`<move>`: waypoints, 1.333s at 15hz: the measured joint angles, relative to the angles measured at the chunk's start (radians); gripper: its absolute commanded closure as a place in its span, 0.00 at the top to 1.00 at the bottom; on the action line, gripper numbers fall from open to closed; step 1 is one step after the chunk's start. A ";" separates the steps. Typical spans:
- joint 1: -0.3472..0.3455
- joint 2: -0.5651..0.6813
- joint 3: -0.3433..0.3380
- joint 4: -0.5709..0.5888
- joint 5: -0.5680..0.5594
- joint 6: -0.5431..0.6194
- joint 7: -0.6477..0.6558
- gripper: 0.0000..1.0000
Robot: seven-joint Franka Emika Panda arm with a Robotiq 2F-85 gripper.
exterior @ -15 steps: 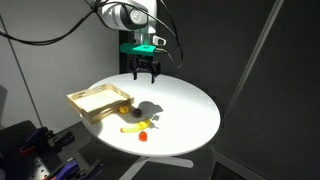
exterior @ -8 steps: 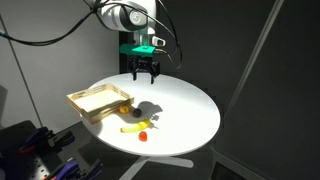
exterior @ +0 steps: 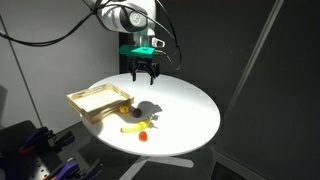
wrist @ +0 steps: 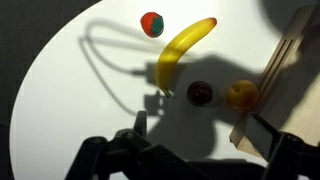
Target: Put the plum toy on the wooden tray
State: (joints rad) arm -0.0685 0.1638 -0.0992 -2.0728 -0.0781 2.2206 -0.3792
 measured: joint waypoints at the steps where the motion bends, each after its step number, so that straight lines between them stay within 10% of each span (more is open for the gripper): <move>1: 0.000 0.007 0.002 0.000 0.000 0.001 0.002 1.00; 20: 0.014 0.283 0.044 0.045 0.000 0.232 0.158 1.00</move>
State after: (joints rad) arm -0.0549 0.4470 -0.0547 -2.0281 -0.0778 2.4522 -0.2210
